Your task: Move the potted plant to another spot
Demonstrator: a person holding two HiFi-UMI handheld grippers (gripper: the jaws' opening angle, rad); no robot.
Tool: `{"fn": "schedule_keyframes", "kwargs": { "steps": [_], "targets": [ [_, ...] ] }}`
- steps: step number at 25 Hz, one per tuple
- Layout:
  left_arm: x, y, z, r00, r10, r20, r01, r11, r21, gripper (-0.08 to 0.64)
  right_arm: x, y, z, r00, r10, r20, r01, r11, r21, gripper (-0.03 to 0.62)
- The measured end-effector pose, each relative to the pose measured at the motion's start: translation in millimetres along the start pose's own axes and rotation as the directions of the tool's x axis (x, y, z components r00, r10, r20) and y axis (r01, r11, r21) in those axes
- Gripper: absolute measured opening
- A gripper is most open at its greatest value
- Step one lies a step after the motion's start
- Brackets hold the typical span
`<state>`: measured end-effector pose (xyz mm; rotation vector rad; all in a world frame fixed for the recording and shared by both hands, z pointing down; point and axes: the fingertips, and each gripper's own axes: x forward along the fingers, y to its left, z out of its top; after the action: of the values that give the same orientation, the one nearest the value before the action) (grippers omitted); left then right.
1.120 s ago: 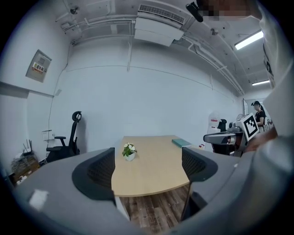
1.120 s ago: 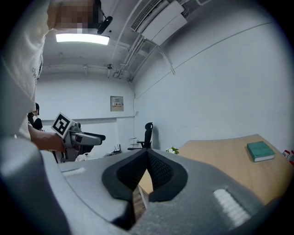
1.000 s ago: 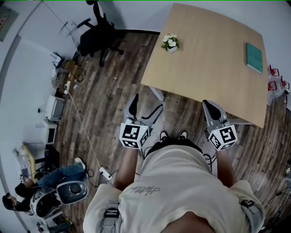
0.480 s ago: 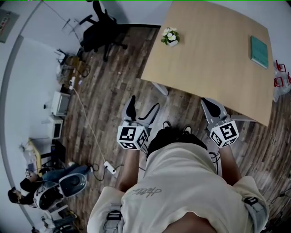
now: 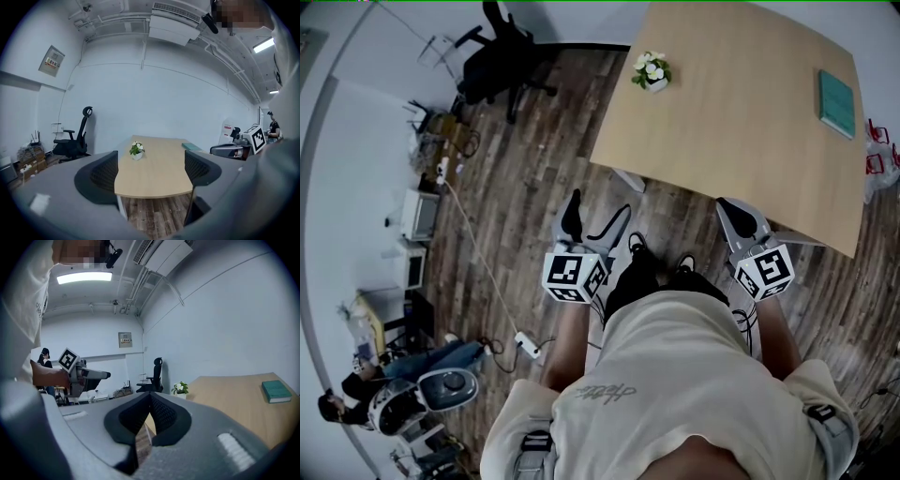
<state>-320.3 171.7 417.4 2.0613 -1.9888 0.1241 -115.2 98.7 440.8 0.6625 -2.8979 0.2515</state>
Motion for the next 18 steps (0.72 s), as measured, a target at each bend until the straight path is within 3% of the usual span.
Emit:
{"fn": "schedule_keyframes", "kwargs": {
  "steps": [7,13,18],
  "targets": [
    [24.9,34.3,18.3,0.998,-0.051,0.034,0.052,0.999,-0.004,0.459,36.3,-3.0,15.7,0.999,-0.053,-0.005,0.053,0.999,-0.01,0.002],
    [44.0,71.7,17.1,0.996,-0.09,-0.009,0.09,0.992,0.086,0.454,83.5,-0.5,40.4,0.994,-0.102,0.03,0.103,0.995,-0.018,0.002],
    [59.3,100.4,19.9,0.99,-0.141,-0.007,0.141,0.986,0.086,0.454,113.0,5.1,50.2,0.989,-0.143,0.031,0.143,0.989,-0.027,0.002]
  ]
}}
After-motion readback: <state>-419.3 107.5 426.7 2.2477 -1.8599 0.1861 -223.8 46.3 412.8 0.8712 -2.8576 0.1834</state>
